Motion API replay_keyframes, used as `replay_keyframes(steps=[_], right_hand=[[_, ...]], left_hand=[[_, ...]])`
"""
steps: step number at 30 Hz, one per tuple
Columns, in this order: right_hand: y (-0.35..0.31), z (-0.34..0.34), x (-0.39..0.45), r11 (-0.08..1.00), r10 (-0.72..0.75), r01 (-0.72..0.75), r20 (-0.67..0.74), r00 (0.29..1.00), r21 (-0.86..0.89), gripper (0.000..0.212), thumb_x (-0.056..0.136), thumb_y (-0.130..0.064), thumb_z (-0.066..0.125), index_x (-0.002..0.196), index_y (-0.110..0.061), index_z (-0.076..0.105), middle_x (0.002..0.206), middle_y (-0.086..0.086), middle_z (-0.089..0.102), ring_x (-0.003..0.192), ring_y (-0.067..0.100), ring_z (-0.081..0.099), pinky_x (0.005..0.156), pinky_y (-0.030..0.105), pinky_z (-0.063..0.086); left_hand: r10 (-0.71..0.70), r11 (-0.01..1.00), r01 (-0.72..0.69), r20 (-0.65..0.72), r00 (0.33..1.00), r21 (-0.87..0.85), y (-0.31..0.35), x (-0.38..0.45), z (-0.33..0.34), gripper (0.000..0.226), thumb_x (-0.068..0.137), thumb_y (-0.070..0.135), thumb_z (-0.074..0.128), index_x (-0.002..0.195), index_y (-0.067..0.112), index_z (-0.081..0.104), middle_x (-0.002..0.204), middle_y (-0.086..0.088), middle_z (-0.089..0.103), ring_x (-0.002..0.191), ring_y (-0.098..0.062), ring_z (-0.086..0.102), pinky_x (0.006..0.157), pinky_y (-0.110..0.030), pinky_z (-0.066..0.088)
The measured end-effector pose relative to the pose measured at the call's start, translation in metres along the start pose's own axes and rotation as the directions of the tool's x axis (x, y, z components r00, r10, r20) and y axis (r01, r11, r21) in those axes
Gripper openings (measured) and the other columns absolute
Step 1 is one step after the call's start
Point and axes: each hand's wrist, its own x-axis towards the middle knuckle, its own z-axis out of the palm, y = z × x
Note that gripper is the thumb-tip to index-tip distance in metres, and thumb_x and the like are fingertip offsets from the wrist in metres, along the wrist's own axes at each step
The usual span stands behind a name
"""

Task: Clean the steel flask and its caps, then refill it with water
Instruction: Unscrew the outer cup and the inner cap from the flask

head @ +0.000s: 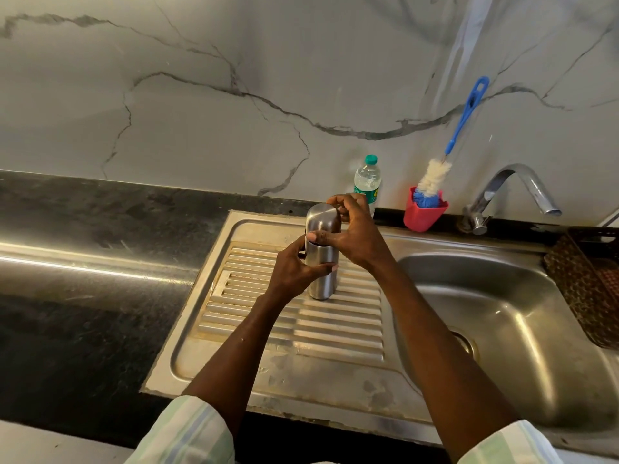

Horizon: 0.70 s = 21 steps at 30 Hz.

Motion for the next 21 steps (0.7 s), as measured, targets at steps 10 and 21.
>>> replay_keyframes(steps=[10,21], right_hand=[[-0.004,-0.019,-0.001,0.996,0.032,-0.041,0.109,0.993,0.085,0.057,0.079,-0.007,0.076,0.129,-0.018,0.051,0.121,-0.005,0.058,0.114,0.009,0.055,0.101,0.029,0.048],[-0.007,-0.019,-0.001,0.987,0.046,-0.066,0.139,0.989,0.144,0.063,0.077,-0.012,0.080,0.133,-0.017,0.051,0.124,-0.005,0.057,0.115,0.010,0.055,0.086,0.008,0.046]], left_hand=[[-0.023,1.000,0.023,-0.006,1.000,-0.001,-0.002,0.001,0.000,0.059,0.071,0.025,0.088,0.121,0.028,0.058,0.100,0.020,0.061,0.093,0.020,0.054,0.073,0.000,0.041],[-0.020,1.000,0.020,-0.008,1.000,0.013,-0.001,0.001,0.000,0.060,0.072,0.024,0.087,0.125,0.024,0.059,0.102,0.018,0.061,0.092,0.021,0.054,0.074,0.000,0.041]])
